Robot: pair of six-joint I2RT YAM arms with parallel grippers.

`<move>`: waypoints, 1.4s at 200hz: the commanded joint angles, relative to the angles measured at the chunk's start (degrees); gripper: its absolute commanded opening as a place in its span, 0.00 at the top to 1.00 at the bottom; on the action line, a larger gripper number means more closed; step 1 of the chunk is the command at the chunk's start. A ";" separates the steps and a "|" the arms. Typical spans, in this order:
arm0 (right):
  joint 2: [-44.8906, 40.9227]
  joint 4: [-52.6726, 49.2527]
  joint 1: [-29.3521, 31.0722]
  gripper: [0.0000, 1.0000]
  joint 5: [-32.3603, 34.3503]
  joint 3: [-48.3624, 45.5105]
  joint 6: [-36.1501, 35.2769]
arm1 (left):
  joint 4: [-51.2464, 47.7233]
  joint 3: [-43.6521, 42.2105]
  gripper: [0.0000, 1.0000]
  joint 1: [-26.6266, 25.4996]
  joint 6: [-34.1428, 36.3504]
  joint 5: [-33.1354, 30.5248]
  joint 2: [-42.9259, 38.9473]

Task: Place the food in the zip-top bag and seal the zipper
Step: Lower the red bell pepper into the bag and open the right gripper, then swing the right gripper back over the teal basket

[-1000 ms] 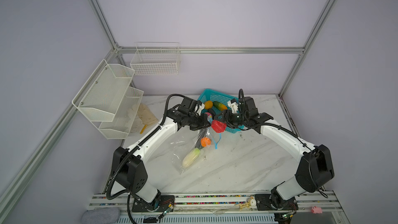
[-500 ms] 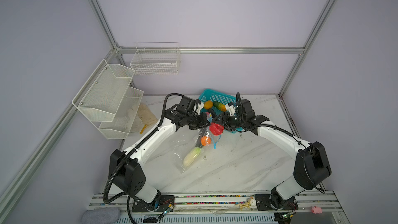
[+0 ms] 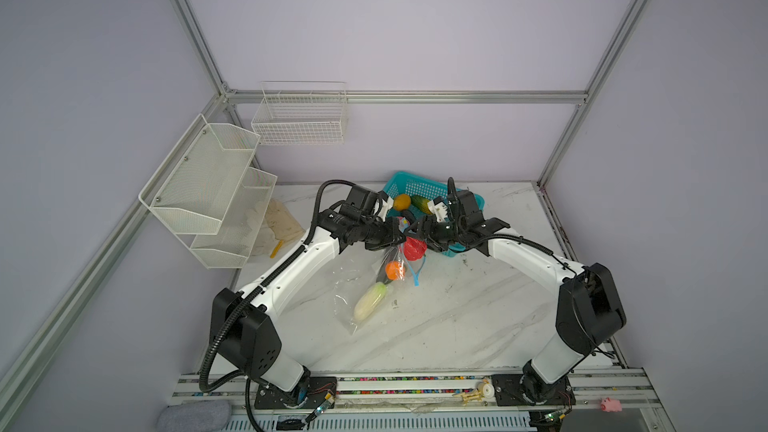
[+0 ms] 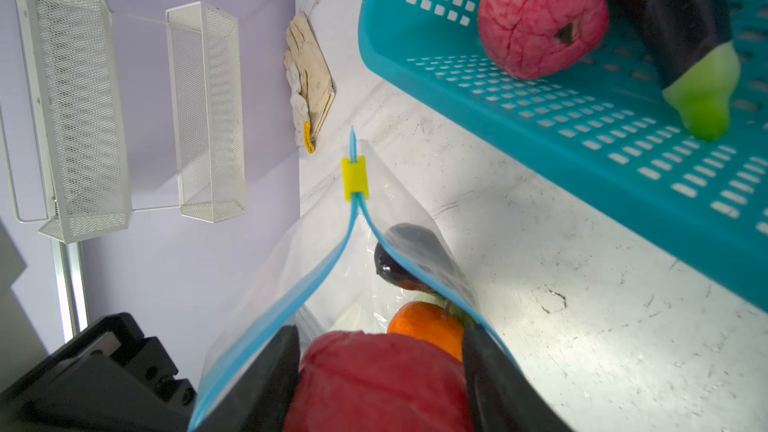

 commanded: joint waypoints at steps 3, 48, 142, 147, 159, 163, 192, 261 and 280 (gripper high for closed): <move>1.42 -1.08 0.95 0.38 0.24 1.80 0.02 | 2.01 3.89 1.00 -0.49 -0.71 1.47 -2.03; 3.14 -1.94 2.01 0.36 0.24 3.24 -0.23 | 2.11 4.07 1.00 -0.58 -0.52 1.56 -1.94; 2.96 -3.89 2.44 0.20 0.72 5.09 -1.39 | 2.13 3.06 1.00 -0.54 -0.08 1.10 -2.38; 2.81 -4.21 2.40 0.20 1.01 5.42 -1.59 | 2.20 2.97 1.00 -0.45 -0.01 1.03 -2.44; 2.05 -4.95 2.37 0.20 1.55 6.43 -1.96 | 2.15 2.80 1.00 -0.45 -0.05 0.78 -2.65; 1.70 -5.30 2.42 0.20 1.56 6.75 -2.27 | 2.14 2.66 1.00 -0.46 0.08 0.71 -2.72; -2.03 -8.69 2.37 0.21 5.14 9.06 -6.66 | 2.13 2.06 1.00 -0.26 0.09 0.33 -3.30; -5.45 -12.90 1.84 0.22 10.53 9.97 -12.95 | 1.73 0.94 1.00 0.31 0.62 -0.77 -4.10; -5.68 -14.11 1.43 0.25 12.37 11.30 -15.08 | 1.01 0.54 1.00 0.88 0.88 -1.52 -4.54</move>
